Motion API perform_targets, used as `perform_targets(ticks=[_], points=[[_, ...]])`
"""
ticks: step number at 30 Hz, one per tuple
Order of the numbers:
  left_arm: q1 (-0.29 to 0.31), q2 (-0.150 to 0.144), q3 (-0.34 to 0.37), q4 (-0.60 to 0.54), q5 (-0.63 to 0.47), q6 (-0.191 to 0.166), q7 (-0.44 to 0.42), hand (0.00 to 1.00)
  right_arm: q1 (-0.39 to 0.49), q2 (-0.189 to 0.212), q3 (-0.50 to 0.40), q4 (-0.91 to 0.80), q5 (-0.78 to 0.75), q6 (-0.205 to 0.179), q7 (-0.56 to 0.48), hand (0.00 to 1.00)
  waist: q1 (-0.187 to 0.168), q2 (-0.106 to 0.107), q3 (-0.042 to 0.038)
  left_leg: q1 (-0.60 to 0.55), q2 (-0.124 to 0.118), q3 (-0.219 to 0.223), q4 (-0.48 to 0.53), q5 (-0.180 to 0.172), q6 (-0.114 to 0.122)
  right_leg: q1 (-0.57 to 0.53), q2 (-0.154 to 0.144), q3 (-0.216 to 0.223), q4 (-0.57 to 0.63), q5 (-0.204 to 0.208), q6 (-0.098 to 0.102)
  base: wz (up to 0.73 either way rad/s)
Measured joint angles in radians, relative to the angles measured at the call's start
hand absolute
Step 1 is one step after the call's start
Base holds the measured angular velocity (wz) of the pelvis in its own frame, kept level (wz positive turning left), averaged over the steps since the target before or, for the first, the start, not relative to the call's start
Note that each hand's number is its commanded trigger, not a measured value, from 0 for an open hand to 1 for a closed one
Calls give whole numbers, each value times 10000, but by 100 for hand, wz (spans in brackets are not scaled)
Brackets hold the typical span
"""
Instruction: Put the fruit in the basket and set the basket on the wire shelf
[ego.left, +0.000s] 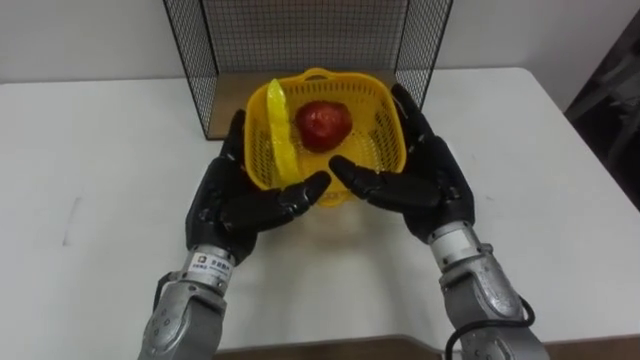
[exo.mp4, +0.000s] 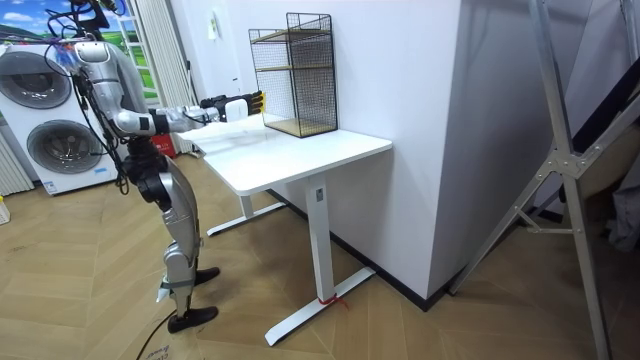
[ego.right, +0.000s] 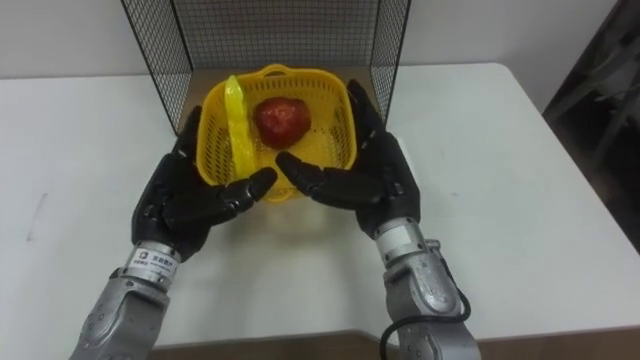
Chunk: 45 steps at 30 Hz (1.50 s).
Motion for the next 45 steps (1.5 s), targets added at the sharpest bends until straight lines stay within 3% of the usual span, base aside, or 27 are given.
perform_targets(ticks=[18,20,22,24,27,29,31,32,33,34,35,36,37,39,41,45], points=[[-26,-39,-94,-773,-21,-111,166,0,-37,65,21,-139,410,-523,-13,0,31,-53,-36,185,97,62,121,-60,-92,168,67,49,90,-105,-59,-1],[8,-39,-110,-827,-101,-135,171,0,-31,93,46,-155,422,-603,-22,0,71,-58,-33,107,251,85,498,-241,-171,37,157,110,469,-251,-123,-10],[36,-34,-92,-821,-87,-416,176,0,-34,189,117,-53,443,-717,-4,0,132,-77,-30,-255,631,10,1709,-713,-345,-205,404,142,1313,-725,-310,-14],[51,-10,-94,-811,-110,-494,177,0,-13,215,192,14,470,-791,11,0,194,-87,-23,-602,896,-125,2707,-957,-491,-445,582,221,2011,-1180,-482,-16],[110,8,-118,-789,-163,-502,177,0,35,200,240,42,588,-799,12,0,314,-38,31,-1173,1187,-574,4337,-936,-513,-708,787,369,3000,-1832,-734,-15],[173,9,-63,-786,-190,-507,211,0,100,207,286,32,586,-795,17,0,348,-44,-5,-1260,1216,-866,4650,-851,-588,-742,908,437,3284,-2015,-847,-12],[180,12,-6,-788,-184,-508,212,0,103,219,304,33,584,-785,60,0,378,-142,-6,-1471,1163,-1081,4670,-634,-611,-791,965,534,3364,-1999,-1005,-4],[161,-24,16,-790,-191,-508,212,0,90,210,290,33,690,-798,105,0,286,-254,-51,-1695,945,-1200,4459,-654,-596,-879,918,564,3361,-1863,-1157,14],[147,-45,-15,-798,-192,-508,212,0,61,197,287,51,812,-806,105,0,271,-268,-59,-1951,488,-1249,3904,-660,-571,-994,807,571,3334,-1804,-1117,7],[148,-43,-26,-798,-192,-507,212,0,63,191,288,52,813,-796,104,0,284,-263,-62,-2039,310,-1268,3496,-624,-549,-1013,773,603,3314,-1791,-1112,-13],[148,-36,-1,-800,-191,-508,213,0,77,162,293,56,811,-749,104,0,334,-228,-68,-2180,-48,-1263,2580,-469,-516,-1026,753,661,3302,-1789,-1102,-37],[151,-26,12,-812,-189,-510,220,0,124,159,315,62,810,-714,103,0,483,-184,-85,-2234,-214,-1303,2086,149,-301,-1001,738,660,3285,-1824,-1135,-42],[141,6,33,-815,-192,-515,219,0,200,188,318,64,806,-712,103,0,549,-150,-127,-2056,-229,-1328,1982,462,-137,-851,803,700,3125,-1857,-1083,-26],[120,21,26,-815,-192,-516,216,0,229,146,320,51,801,-757,103,0,513,-357,-111,-1893,-366,-1338,1771,510,-59,-657,741,666,2756,-1801,-997,3],[120,22,4,-815,-188,-514,216,0,210,169,346,13,805,-843,103,0,532,-417,-122,-1893,-376,-1303,1768,489,2,-522,747,628,2380,-1683,-978,0],[111,24,6,-815,-191,-551,217,0,189,180,405,13,805,-970,103,0,526,-229,6,-1772,-568,-1298,1523,447,93,-337,535,584,2004,-1642,-856,6]])
